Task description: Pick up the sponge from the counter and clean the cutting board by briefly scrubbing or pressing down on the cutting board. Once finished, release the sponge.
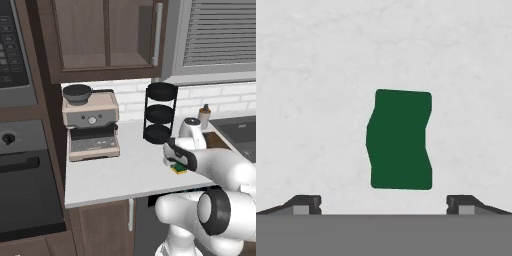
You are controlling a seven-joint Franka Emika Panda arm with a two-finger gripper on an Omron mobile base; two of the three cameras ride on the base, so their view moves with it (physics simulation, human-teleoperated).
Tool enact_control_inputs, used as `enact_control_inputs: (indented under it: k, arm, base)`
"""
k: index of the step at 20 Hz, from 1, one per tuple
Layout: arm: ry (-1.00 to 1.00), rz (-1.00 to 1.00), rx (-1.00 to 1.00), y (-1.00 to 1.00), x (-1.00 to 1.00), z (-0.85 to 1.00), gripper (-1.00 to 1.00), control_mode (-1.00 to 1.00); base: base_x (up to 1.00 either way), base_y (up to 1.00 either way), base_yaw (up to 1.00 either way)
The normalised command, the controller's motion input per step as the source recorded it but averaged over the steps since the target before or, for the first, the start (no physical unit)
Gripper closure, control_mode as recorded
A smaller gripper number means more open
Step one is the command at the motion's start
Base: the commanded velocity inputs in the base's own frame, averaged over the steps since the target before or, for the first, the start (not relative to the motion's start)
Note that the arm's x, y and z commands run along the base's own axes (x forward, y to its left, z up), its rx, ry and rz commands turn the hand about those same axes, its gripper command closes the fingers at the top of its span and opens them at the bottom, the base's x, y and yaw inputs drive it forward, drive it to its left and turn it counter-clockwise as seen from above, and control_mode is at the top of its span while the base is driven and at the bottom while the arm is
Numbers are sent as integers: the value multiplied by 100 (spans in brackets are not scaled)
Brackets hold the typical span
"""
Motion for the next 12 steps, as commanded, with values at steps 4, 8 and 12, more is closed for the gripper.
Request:
enact_control_inputs:
  k: [4, 8, 12]
  arm:
    - [0, 0, 0, 0, 22, -28, -100, -100]
    - [0, 0, 0, -1, 26, -17, -100, -100]
    - [0, -1, 0, -2, 34, -2, -100, -100]
  base:
    - [0, 0, 0]
    - [0, 0, 0]
    - [0, 0, 0]
